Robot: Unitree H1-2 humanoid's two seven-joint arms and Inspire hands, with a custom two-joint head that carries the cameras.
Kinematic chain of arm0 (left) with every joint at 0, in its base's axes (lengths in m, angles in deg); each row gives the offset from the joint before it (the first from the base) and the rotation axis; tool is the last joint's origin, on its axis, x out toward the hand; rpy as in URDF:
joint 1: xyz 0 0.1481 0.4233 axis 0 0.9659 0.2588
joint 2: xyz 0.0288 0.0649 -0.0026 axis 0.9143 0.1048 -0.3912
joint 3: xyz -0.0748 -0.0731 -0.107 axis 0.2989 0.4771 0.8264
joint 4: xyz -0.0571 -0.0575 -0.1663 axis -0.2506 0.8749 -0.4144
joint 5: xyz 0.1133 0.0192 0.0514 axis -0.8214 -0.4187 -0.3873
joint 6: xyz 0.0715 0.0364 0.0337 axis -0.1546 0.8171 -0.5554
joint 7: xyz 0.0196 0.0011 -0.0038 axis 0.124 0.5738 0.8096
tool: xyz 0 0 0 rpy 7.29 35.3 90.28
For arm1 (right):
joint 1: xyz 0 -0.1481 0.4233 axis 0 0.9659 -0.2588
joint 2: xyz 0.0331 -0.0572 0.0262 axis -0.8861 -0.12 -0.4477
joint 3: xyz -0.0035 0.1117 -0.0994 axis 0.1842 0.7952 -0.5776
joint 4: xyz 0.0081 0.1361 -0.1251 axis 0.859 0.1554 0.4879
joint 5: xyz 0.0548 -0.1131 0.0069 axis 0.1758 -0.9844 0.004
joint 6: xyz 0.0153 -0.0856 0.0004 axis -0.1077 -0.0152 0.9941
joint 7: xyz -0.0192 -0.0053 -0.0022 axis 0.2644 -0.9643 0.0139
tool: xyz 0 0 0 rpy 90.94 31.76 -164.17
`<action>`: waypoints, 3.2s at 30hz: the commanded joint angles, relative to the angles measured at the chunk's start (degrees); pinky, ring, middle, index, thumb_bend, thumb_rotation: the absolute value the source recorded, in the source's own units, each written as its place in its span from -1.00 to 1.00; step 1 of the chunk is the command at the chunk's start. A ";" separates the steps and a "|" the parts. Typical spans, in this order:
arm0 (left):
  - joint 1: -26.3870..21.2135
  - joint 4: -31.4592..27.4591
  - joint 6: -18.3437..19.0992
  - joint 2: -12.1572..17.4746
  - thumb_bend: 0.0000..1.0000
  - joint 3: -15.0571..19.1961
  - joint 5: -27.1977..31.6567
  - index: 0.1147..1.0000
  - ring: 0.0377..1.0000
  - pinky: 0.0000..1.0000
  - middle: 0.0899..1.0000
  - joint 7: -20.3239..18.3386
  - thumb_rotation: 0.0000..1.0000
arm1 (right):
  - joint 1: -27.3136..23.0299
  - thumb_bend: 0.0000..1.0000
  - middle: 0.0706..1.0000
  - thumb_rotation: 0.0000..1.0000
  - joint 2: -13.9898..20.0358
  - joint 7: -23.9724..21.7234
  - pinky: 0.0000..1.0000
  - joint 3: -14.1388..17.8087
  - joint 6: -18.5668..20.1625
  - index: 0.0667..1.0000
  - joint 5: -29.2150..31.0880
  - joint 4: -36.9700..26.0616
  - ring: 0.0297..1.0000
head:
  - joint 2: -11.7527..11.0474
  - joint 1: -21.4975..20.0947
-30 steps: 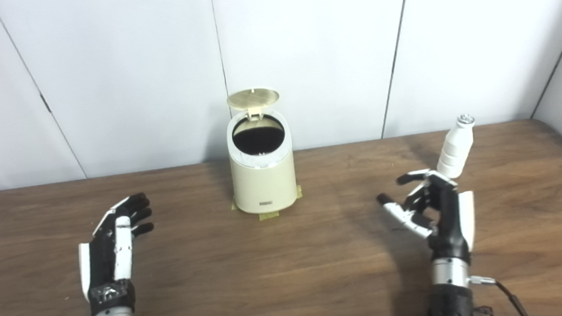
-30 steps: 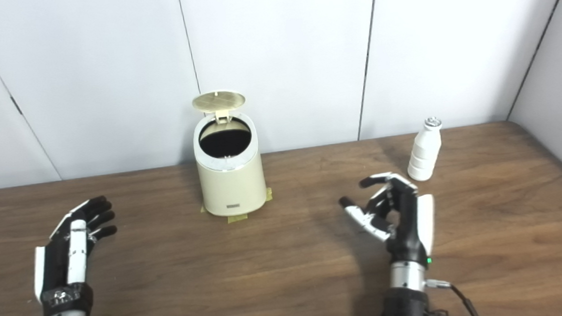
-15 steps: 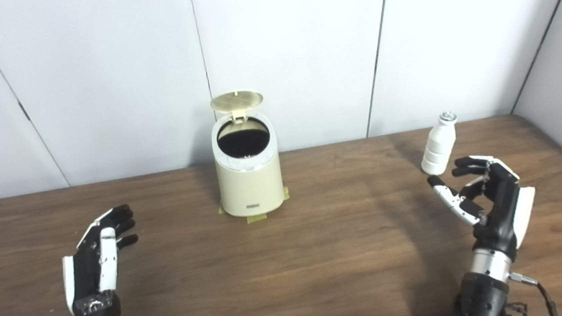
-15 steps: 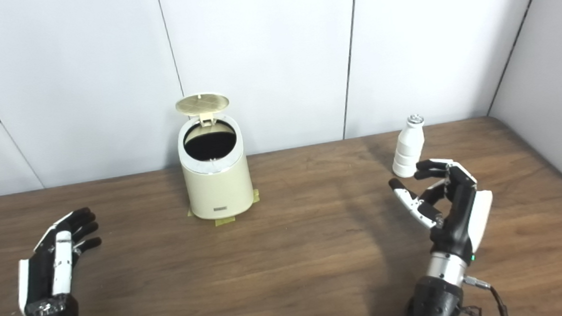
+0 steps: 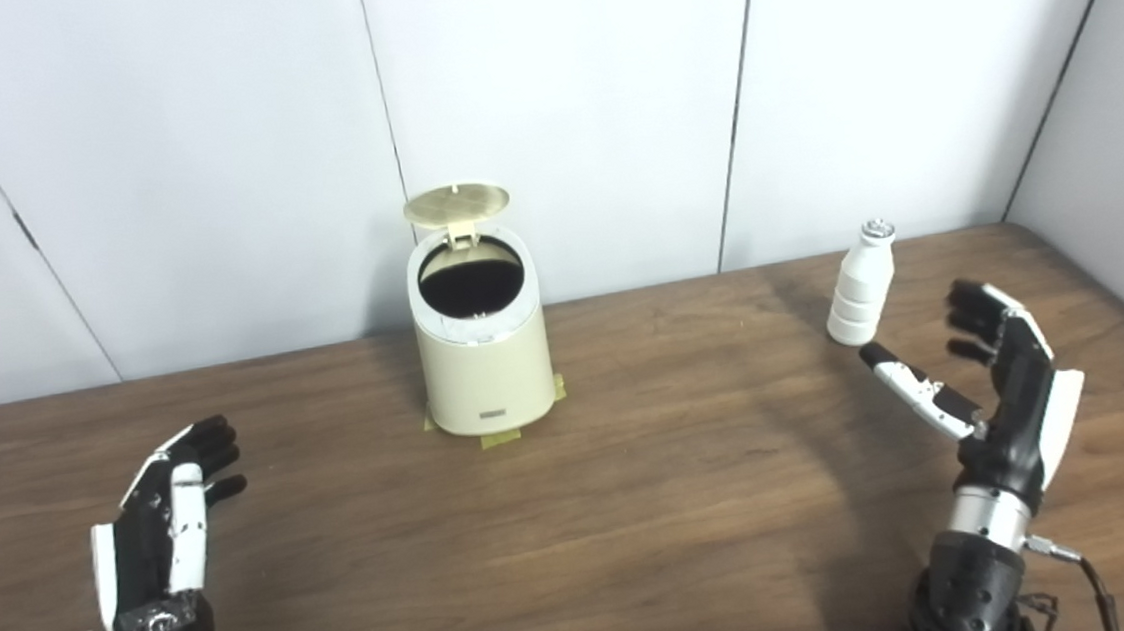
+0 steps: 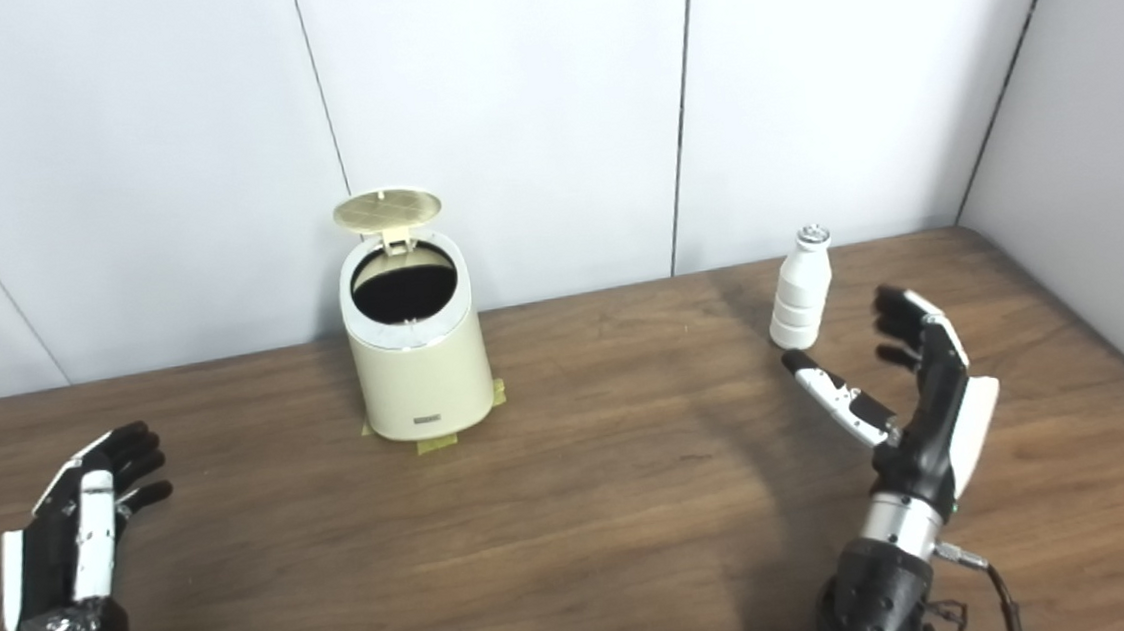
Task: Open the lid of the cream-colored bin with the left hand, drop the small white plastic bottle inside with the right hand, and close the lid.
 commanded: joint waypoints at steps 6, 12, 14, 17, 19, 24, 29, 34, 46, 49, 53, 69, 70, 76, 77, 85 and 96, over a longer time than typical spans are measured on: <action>-1.87 -1.39 -2.03 0.69 -0.57 0.28 0.24 0.38 0.48 0.34 0.43 0.16 0.51 | -4.02 0.46 0.78 -0.34 3.29 -2.41 0.66 -0.29 3.52 0.83 -0.75 -0.66 0.77 | 0.20 -0.40; -1.82 -0.98 -2.12 0.93 -0.56 0.39 0.28 0.37 0.48 0.35 0.43 0.07 0.49 | -6.99 0.50 0.59 -0.38 4.79 -3.26 0.34 -0.10 5.38 0.66 0.70 2.19 0.51 | 0.31 -0.64; -1.71 -0.69 -2.41 1.00 -0.56 0.41 0.48 0.37 0.48 0.35 0.43 -0.05 0.48 | -7.93 0.51 0.64 -0.40 5.27 -4.29 0.39 0.15 5.51 0.71 2.41 3.25 0.57 | 0.30 -0.70; -1.42 -0.68 -2.74 0.90 -0.55 0.23 0.52 0.37 0.47 0.34 0.43 -0.07 0.48 | -9.10 0.54 0.68 -0.39 6.07 -5.31 0.43 -0.10 7.16 0.76 2.70 4.76 0.62 | 0.34 -0.57; -1.30 -0.93 -2.67 0.75 -0.55 0.12 0.43 0.37 0.47 0.34 0.43 0.04 0.49 | -9.94 0.54 0.67 -0.41 6.81 -5.34 0.40 -0.68 8.48 0.75 1.38 6.18 0.61 | 0.41 -0.50; -1.33 -1.27 -2.60 0.62 -0.55 0.32 0.74 0.35 0.45 0.32 0.41 0.23 0.49 | -13.22 0.59 0.70 -0.43 8.07 -5.05 0.34 -0.83 9.55 0.77 1.72 11.47 0.59 | 0.26 -0.70; -1.03 -2.67 -2.38 1.15 -0.55 0.33 0.57 0.35 0.46 0.32 0.41 -0.10 0.50 | -16.61 0.61 0.67 -0.45 9.03 -4.70 0.27 -0.83 10.86 0.76 2.28 14.75 0.51 | 0.28 -0.64; -0.59 -5.42 -1.22 0.96 -0.53 0.54 1.18 0.34 0.44 0.30 0.39 -0.18 0.46 | -18.58 0.59 0.79 -0.40 10.28 -5.23 0.40 -1.16 10.66 0.82 2.69 17.05 0.67 | 0.25 -0.89; -0.14 -9.77 0.81 1.82 -0.53 1.45 4.30 0.35 0.44 0.32 0.40 -1.43 0.43 | -21.98 0.63 0.80 -0.50 12.13 -3.88 0.36 -1.51 10.47 0.79 3.01 23.03 0.66 | 0.22 -1.21; -0.10 -10.26 1.19 2.10 -0.53 1.54 4.37 0.34 0.43 0.32 0.40 -1.30 0.43 | -22.59 0.64 0.80 -0.55 12.44 -3.72 0.31 -1.53 10.32 0.77 3.28 24.59 0.64 | 0.26 -1.32; -0.01 -10.28 0.73 2.67 -0.48 1.76 4.48 0.33 0.42 0.31 0.38 -1.36 0.43 | -23.19 0.66 0.77 -0.55 12.92 -3.19 0.31 -1.80 10.38 0.74 3.13 26.34 0.62 | 0.26 -1.46; 0.23 -11.81 1.81 3.72 -0.46 2.29 5.03 0.35 0.45 0.32 0.41 -2.27 0.45 | -25.58 0.62 0.68 -0.63 14.69 -3.11 0.25 -3.36 9.95 0.71 4.04 33.58 0.51 | 0.45 -1.34; 0.29 -11.86 1.79 3.61 -0.47 2.32 5.03 0.34 0.44 0.32 0.40 -2.21 0.45 | -25.70 0.61 0.67 -0.64 14.86 -3.11 0.25 -3.61 9.95 0.71 3.91 34.01 0.51 | 0.50 -1.28; 0.71 -12.26 2.00 3.05 -0.48 2.18 4.81 0.32 0.42 0.30 0.39 -1.95 0.44 | -26.54 0.64 0.61 -0.70 15.21 -1.86 0.20 -4.46 8.41 0.65 3.76 36.36 0.46 | 0.65 -0.99; 0.76 -12.26 1.81 2.96 -0.48 2.15 4.85 0.32 0.42 0.29 0.38 -1.93 0.44 | -26.71 0.65 0.60 -0.71 15.30 -1.79 0.20 -4.59 8.03 0.64 3.80 36.84 0.46 | 0.64 -0.95; 0.89 -13.68 3.22 2.84 -0.49 2.10 5.18 0.33 0.43 0.30 0.39 -2.10 0.41 | -27.70 0.66 0.51 -0.68 15.84 -1.96 0.12 -4.89 8.22 0.61 4.35 38.55 0.37 | 0.68 -0.61; 1.10 -14.99 3.91 2.98 -0.50 1.86 4.19 0.30 0.40 0.25 0.37 -2.13 0.44 | -29.60 0.05 -0.08 -1.00 16.46 4.92 -0.23 -5.73 -2.09 -0.09 3.22 44.19 -0.15 | 0.91 -0.36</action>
